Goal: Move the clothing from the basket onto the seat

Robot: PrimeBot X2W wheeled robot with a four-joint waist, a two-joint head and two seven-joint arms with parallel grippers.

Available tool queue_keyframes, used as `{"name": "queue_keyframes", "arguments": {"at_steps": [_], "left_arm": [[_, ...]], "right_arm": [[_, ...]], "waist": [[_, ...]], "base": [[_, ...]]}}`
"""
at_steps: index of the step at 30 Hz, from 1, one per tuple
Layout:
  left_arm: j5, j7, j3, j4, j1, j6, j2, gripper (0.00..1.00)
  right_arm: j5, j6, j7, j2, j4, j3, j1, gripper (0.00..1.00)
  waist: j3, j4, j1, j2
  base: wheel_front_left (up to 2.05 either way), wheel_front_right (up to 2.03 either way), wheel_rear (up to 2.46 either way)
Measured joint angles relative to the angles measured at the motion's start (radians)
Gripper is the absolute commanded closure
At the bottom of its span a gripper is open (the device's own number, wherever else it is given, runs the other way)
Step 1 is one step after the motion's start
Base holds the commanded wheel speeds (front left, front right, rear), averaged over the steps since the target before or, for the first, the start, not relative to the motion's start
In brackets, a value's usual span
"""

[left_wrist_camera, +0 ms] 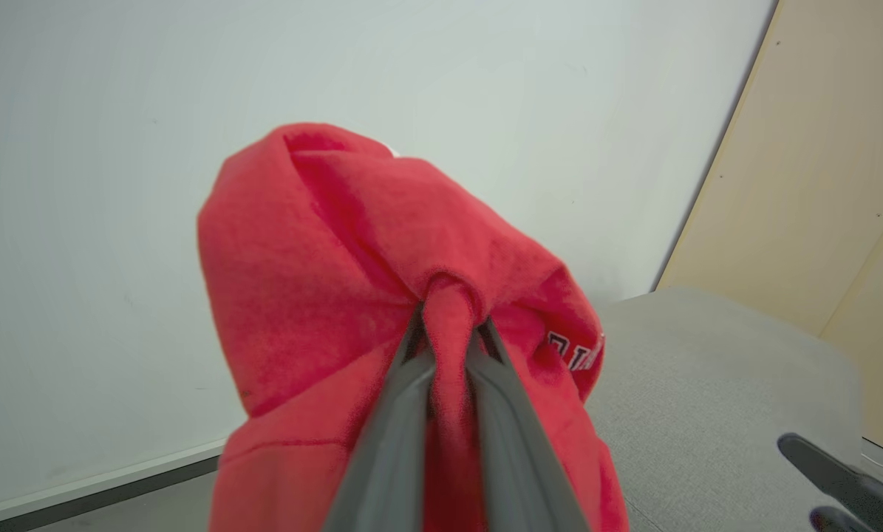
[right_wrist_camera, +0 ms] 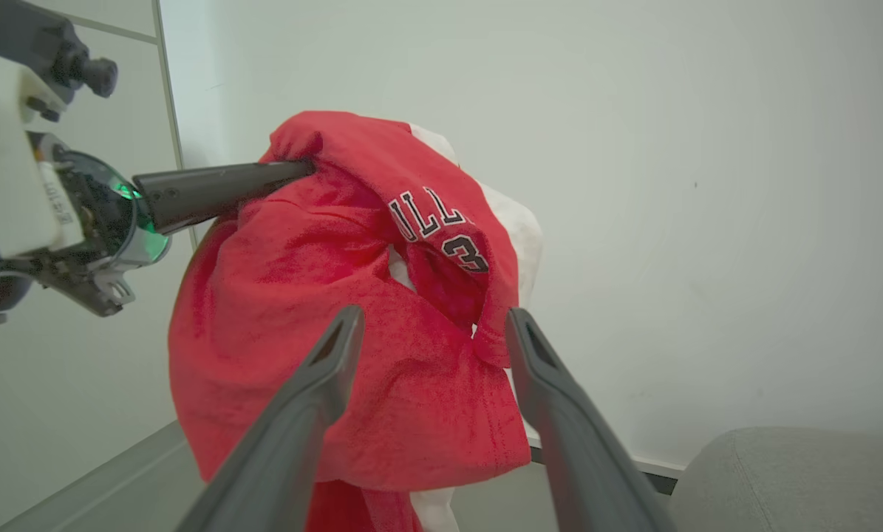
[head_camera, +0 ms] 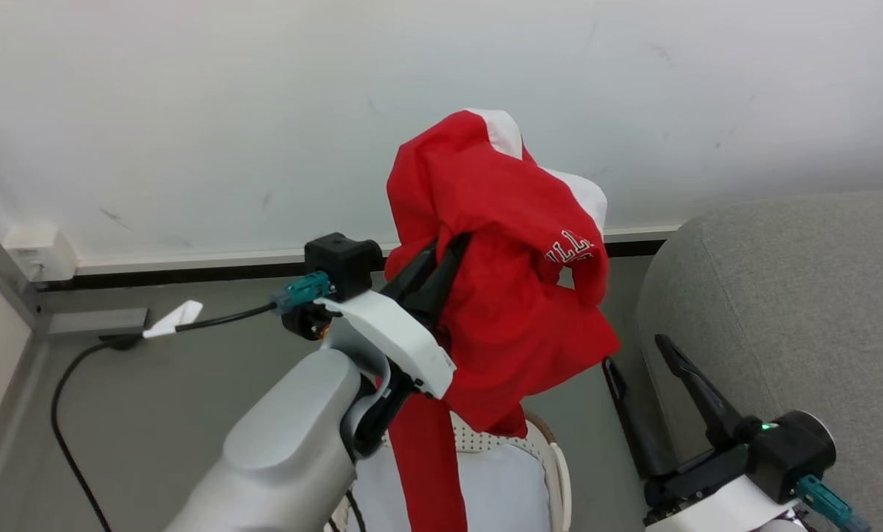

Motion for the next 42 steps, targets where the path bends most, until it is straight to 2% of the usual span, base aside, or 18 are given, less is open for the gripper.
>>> {"name": "queue_keyframes", "arguments": {"at_steps": [11, 18, 25, 31, 36, 37, 38, 39, 42], "left_arm": [[-0.004, 0.007, -0.074, -0.014, 0.005, -0.008, -0.040, 1.00], [-0.011, 0.028, -0.145, -0.026, 0.005, -0.013, -0.053, 1.00], [-0.043, 0.034, -0.212, -0.032, 0.002, -0.016, -0.061, 1.00], [-0.068, 0.044, -0.268, -0.040, -0.008, -0.018, -0.064, 1.00], [-0.098, 0.043, -0.298, -0.039, -0.020, -0.018, -0.064, 1.00], [-0.101, 0.042, -0.301, -0.038, -0.021, -0.018, -0.064, 1.00], [-0.107, 0.040, -0.305, -0.036, -0.022, -0.018, -0.064, 1.00], [-0.110, 0.040, -0.309, -0.034, -0.023, -0.018, -0.064, 1.00], [-0.117, 0.034, -0.313, -0.020, -0.029, -0.018, -0.064, 1.00]], "right_arm": [[0.090, 0.000, 0.021, -0.104, 0.291, 0.258, -0.231, 0.00], [0.130, 0.000, 0.029, -0.106, 0.427, 0.438, -0.370, 0.00], [0.221, 0.000, 0.026, -0.093, 0.563, 0.595, -0.457, 0.00], [0.247, 0.000, 0.007, -0.068, 0.669, 0.626, -0.516, 0.00], [0.227, 0.000, 0.003, -0.039, 0.651, 0.631, -0.526, 0.00], [0.227, 0.000, 0.002, -0.039, 0.650, 0.630, -0.525, 0.25], [0.228, 0.000, 0.002, -0.040, 0.650, 0.630, -0.524, 0.74], [0.229, 0.000, 0.002, -0.041, 0.648, 0.629, -0.523, 1.00], [0.240, 0.000, 0.002, -0.042, 0.638, 0.634, -0.511, 1.00]], "waist": [[-0.005, 0.066, 0.0001, 0.0000], [-0.017, 0.133, 0.0000, -0.0001], [-0.024, 0.200, 0.0001, 0.0000], [-0.028, 0.254, 0.0000, 0.0000], [-0.028, 0.284, 0.0001, 0.0000], [-0.028, 0.288, 0.0001, 0.0000], [-0.028, 0.291, 0.0001, 0.0000], [-0.028, 0.294, 0.0000, 0.0000], [-0.028, 0.295, 0.0000, -0.0001]], "base": [[0.00, 0.00, 0.00], [0.00, 0.00, 0.00], [0.00, 0.00, 0.00], [0.00, 0.00, 0.00], [0.00, 0.00, 0.00], [0.00, 0.00, 0.00], [0.00, 0.00, 0.00], [0.00, 0.00, 0.00], [0.00, 0.00, 0.00]]}}
